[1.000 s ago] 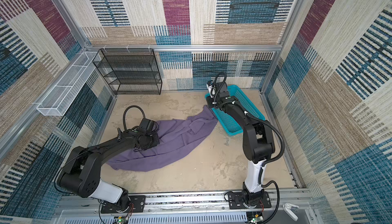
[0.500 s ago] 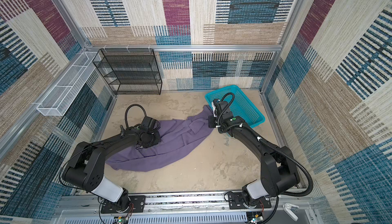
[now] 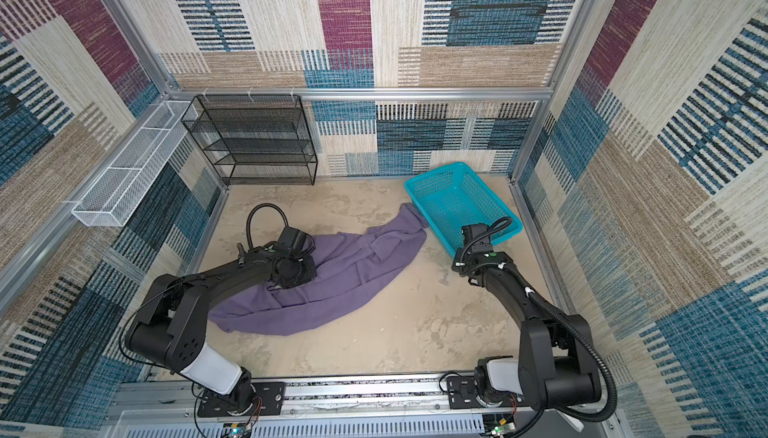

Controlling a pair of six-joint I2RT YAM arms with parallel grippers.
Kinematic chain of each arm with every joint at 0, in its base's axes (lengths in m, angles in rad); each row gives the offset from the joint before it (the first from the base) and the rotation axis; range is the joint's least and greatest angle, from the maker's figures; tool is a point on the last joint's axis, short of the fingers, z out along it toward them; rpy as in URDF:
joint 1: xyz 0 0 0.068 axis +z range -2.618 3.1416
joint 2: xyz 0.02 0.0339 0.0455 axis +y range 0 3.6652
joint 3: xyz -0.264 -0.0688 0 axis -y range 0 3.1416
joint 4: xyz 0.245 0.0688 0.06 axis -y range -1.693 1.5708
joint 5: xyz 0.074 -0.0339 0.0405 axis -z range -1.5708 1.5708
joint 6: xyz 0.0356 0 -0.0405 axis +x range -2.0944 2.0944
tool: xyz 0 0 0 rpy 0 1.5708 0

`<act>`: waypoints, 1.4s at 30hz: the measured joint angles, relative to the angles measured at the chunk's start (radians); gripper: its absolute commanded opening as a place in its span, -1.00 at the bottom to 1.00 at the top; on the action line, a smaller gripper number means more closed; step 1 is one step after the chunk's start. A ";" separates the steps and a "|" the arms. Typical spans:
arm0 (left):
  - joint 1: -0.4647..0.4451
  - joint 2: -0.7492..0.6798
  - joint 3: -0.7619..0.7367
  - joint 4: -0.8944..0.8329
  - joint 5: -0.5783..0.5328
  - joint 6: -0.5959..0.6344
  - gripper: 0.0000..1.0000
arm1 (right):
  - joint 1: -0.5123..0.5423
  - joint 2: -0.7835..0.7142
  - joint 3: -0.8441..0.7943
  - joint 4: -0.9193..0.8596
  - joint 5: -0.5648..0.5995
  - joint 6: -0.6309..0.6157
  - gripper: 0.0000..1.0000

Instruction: Fold and stack the trousers

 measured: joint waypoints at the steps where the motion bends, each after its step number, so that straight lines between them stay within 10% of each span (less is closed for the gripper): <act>1: 0.000 0.000 0.000 0.000 0.000 0.000 -0.78 | -0.019 0.021 0.020 0.008 0.005 -0.006 -1.00; 18: 0.000 -0.001 -0.003 0.000 0.001 -0.002 -0.78 | -0.364 0.283 0.254 0.174 -0.132 0.013 -0.69; 24: 0.000 0.005 -0.006 0.003 0.005 -0.003 -0.78 | -0.369 0.121 0.220 0.186 -0.219 0.067 -0.06; 33: 0.000 0.011 -0.004 0.006 0.025 -0.003 -0.78 | -0.375 0.137 0.256 0.171 -0.282 0.118 0.31; 39: 0.000 0.009 -0.003 0.007 0.025 -0.003 -0.78 | -0.382 0.295 0.317 0.169 -0.328 0.132 0.22; 42: 0.000 0.011 0.002 0.007 0.025 -0.003 -0.78 | -0.385 0.378 0.373 0.163 -0.343 0.126 -0.31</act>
